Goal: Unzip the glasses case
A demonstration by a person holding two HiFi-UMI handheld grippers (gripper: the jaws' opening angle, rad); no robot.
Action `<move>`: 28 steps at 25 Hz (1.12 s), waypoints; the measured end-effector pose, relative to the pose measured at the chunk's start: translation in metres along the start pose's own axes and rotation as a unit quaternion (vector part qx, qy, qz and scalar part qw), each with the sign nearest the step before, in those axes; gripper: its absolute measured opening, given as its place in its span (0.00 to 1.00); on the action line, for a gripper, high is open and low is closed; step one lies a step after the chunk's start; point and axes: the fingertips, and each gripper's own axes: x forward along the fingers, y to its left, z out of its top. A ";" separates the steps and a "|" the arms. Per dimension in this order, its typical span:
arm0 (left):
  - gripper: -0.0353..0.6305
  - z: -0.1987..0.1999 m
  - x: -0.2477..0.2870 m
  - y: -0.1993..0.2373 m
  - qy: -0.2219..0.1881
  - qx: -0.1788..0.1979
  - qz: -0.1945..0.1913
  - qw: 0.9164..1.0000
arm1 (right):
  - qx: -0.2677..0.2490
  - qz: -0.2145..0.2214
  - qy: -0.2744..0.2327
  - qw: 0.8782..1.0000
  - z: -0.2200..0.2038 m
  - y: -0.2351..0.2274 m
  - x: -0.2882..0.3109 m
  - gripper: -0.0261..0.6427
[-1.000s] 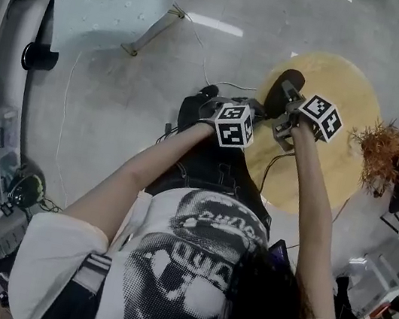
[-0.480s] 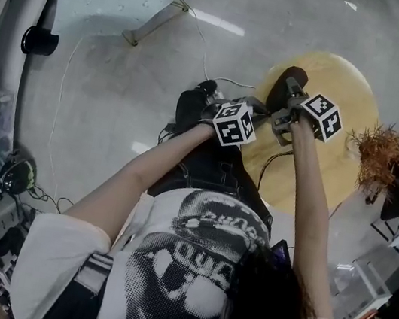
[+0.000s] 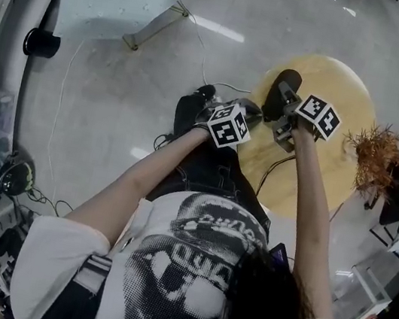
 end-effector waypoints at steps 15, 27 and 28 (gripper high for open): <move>0.09 0.018 -0.065 0.005 -0.018 -0.017 0.062 0.998 | -0.224 0.020 0.083 0.971 -0.021 -0.006 -0.011 0.47; 0.08 0.042 -0.123 0.009 -0.054 -0.015 0.081 0.995 | -0.222 0.023 -0.009 0.975 -0.019 0.005 -0.057 0.47; 0.08 0.046 -0.126 0.012 -0.057 -0.010 0.080 0.995 | -0.223 0.025 -0.019 0.974 -0.022 0.008 -0.066 0.45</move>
